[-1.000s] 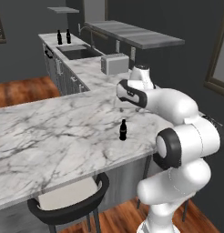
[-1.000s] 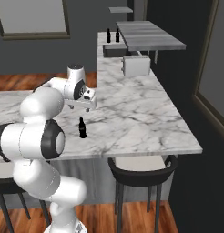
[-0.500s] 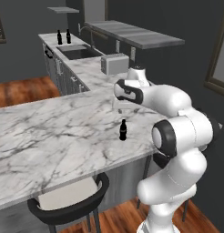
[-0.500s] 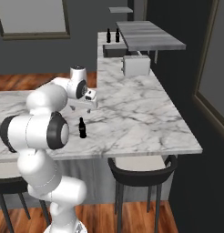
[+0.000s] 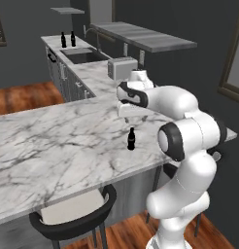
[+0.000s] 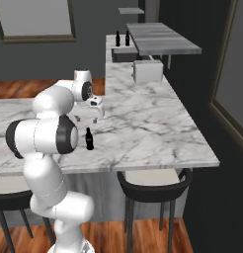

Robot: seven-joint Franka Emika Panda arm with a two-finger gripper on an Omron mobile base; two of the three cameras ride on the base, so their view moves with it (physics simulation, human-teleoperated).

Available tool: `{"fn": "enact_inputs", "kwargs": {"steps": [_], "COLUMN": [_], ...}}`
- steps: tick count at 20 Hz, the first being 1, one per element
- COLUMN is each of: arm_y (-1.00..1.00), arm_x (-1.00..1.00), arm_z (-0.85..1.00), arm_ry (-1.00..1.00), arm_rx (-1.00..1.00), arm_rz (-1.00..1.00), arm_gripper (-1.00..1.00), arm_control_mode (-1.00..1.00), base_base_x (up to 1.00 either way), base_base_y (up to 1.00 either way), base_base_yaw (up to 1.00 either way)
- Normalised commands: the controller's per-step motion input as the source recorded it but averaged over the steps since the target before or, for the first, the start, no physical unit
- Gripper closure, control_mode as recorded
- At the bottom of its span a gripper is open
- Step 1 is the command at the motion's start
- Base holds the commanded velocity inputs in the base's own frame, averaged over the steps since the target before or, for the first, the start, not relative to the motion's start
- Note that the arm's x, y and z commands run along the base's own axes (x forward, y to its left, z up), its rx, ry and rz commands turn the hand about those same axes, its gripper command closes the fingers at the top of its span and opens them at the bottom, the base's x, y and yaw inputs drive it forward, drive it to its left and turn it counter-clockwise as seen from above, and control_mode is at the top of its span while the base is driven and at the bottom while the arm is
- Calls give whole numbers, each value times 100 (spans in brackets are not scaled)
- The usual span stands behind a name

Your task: Place the large bottle from the dining counter next to the other large bottle outside the sink, and place the small bottle from the dining counter next to the other small bottle inside the sink.

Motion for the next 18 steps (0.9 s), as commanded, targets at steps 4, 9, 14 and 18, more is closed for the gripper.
{"fn": "enact_inputs", "kwargs": {"steps": [4,9,14,18], "arm_y": [0,0,1,8], "arm_x": [3,14,26,25], "arm_z": [-2,-23,-27,-20], "arm_ry": [2,1,1,4], "arm_rx": [0,0,0,0], "arm_rz": [0,0,0,0], "arm_gripper": [-100,-100,-100,-100], "arm_control_mode": [-100,-100,-100,-100], "base_base_x": [0,0,0,0], "base_base_y": [0,0,0,0], "base_base_yaw": [0,0,0,0]}}
